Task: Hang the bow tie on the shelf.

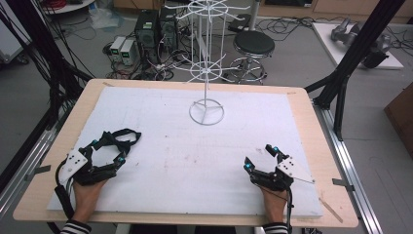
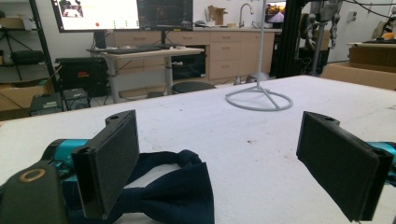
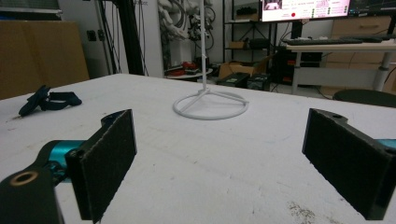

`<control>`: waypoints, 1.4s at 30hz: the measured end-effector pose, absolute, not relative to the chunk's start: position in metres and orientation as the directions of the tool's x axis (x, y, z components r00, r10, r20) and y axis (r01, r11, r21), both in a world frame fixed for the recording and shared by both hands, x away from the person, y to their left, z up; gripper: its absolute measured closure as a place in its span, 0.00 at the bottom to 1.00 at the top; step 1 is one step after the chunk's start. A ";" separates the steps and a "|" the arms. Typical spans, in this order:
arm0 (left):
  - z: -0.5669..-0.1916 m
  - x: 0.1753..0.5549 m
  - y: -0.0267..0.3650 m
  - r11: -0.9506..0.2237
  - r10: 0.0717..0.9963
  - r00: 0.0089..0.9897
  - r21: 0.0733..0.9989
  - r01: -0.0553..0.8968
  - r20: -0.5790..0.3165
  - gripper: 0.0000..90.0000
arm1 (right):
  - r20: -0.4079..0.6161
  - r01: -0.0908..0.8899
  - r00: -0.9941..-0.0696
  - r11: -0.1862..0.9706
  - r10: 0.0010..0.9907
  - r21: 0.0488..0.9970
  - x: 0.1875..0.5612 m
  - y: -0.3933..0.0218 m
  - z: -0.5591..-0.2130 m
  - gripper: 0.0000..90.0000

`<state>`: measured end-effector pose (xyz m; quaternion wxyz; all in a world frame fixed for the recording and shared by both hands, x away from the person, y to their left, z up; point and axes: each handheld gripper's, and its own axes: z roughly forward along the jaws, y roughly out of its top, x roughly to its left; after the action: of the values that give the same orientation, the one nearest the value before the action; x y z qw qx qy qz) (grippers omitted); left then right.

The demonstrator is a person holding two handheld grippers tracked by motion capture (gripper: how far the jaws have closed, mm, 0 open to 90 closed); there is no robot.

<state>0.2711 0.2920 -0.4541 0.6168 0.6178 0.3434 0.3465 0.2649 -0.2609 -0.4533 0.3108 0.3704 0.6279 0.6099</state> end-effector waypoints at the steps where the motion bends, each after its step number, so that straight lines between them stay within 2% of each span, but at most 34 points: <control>1: -0.454 0.271 0.292 -0.002 0.852 0.524 1.000 -0.003 0.003 0.15 | 0.062 0.086 -0.532 -0.018 0.844 0.996 0.265 -0.261 -0.453 0.10; 26: -0.451 0.275 0.294 -0.006 0.843 0.537 0.999 0.031 -0.011 0.15 | 0.052 0.078 -0.528 -0.013 0.848 0.997 0.264 -0.260 -0.453 0.10; 34: -0.439 0.284 0.294 -0.064 0.839 0.544 0.996 0.054 0.024 0.15 | 0.053 0.078 -0.528 -0.014 0.848 0.997 0.264 -0.260 -0.453 0.10; 42: -0.422 0.297 0.293 -0.141 0.841 0.539 0.982 0.123 0.053 0.15 | 0.053 0.077 -0.529 -0.014 0.847 0.997 0.264 -0.260 -0.453 0.10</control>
<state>0.2973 0.2932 -0.4220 0.5517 0.6820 0.3534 0.3250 0.2642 -0.2604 -0.4534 0.3160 0.3683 0.6271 0.6093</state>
